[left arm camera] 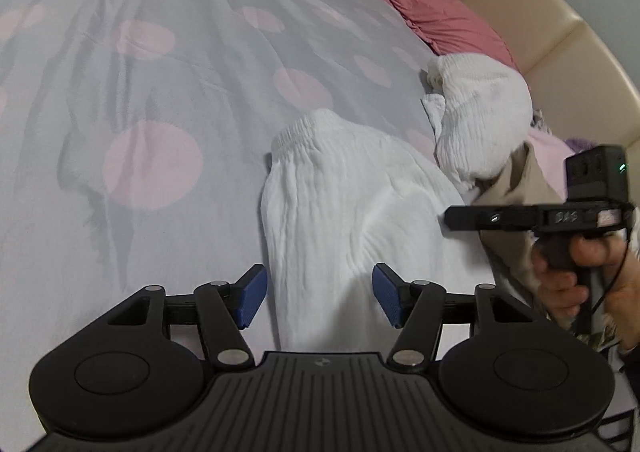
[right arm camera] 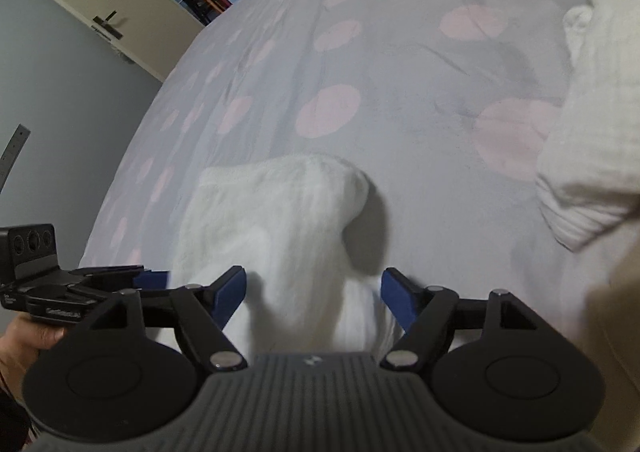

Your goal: Fold clothes

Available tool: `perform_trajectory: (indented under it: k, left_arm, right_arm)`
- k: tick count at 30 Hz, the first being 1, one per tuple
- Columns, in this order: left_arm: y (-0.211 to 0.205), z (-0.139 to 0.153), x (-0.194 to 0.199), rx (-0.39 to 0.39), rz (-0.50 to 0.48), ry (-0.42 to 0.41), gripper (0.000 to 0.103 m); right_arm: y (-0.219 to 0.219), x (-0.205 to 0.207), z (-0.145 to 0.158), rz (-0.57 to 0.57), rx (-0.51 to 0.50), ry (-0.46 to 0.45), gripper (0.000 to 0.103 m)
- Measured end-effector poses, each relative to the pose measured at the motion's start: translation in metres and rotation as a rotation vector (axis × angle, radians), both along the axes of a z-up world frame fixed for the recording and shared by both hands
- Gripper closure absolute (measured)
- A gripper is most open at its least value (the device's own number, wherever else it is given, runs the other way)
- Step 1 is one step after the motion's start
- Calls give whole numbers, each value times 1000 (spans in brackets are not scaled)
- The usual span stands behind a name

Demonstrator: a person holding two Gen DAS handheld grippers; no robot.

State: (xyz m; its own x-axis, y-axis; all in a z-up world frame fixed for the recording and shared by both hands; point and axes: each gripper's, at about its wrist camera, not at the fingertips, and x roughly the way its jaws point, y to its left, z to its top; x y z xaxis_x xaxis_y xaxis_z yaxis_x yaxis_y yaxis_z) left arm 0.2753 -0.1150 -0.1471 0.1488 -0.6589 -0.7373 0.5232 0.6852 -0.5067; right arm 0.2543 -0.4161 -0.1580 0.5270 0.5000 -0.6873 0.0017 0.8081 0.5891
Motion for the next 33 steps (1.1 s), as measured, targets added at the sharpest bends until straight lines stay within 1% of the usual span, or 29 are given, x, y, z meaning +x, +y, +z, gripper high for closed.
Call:
perform_trajectory:
  k: [1, 3, 4, 5, 6, 8, 10, 12, 14, 15, 16, 17, 18, 21, 23, 29, 30, 33]
  left_arm:
    - [-3, -4, 5, -5, 1, 10, 45]
    - [-8, -13, 13, -9, -2, 23, 44]
    - [-10, -16, 17, -19, -4, 27, 40]
    - [-11, -19, 20, -30, -6, 26, 36]
    - [-13, -20, 22, -41, -8, 22, 35]
    - [-20, -21, 22, -21, -24, -17, 35]
    - [-29, -19, 15, 22, -39, -87, 35]
    - [-39, -17, 7, 79, -52, -142, 35]
    - [-46, -15, 1, 123, -55, -172, 36]
    - [-48, -15, 0, 132, -51, -175, 37]
    - [-48, -14, -1, 138, -47, -176, 37]
    - [-49, -14, -2, 144, -43, -176, 38]
    - [-49, -14, -2, 147, -40, -174, 38]
    - [-46, -14, 0, 150, -29, -167, 46]
    - [-42, -14, 3, 151, -14, -159, 56]
    - [-29, -17, 14, 88, 48, -105, 71]
    - [-28, -18, 15, 82, 53, -100, 72]
    - [-28, -20, 17, 83, 62, -88, 79]
  right_arm:
    - [0, 4, -5, -3, 8, 5, 25]
    - [-2, 11, -15, -7, 29, 9, 20]
    - [-3, 12, -18, -7, 52, -1, 16]
    - [-4, 13, -19, -6, 71, -6, 13]
    - [-5, 15, -20, -6, 81, -10, 13]
    - [-6, 17, -20, -1, 88, -14, 13]
    - [-4, 19, -19, 8, 77, -18, 15]
    - [-2, 19, -18, 12, 56, -17, 24]
    - [-2, 21, -19, -6, 37, -5, 50]
    - [-3, 20, -20, -13, 40, 2, 56]
    - [-3, 20, -21, -11, 50, 5, 66]
    - [-3, 19, -21, -7, 56, 8, 72]
    - [-3, 18, -21, -2, 53, 6, 73]
    - [-2, 19, -20, 10, 47, 2, 77]
    - [-2, 21, -20, 14, 43, -1, 79]
    - [-2, 24, -20, 25, 32, -13, 80]
    - [-2, 24, -21, 25, 31, -14, 80]
    - [0, 23, -26, 19, 27, -6, 80]
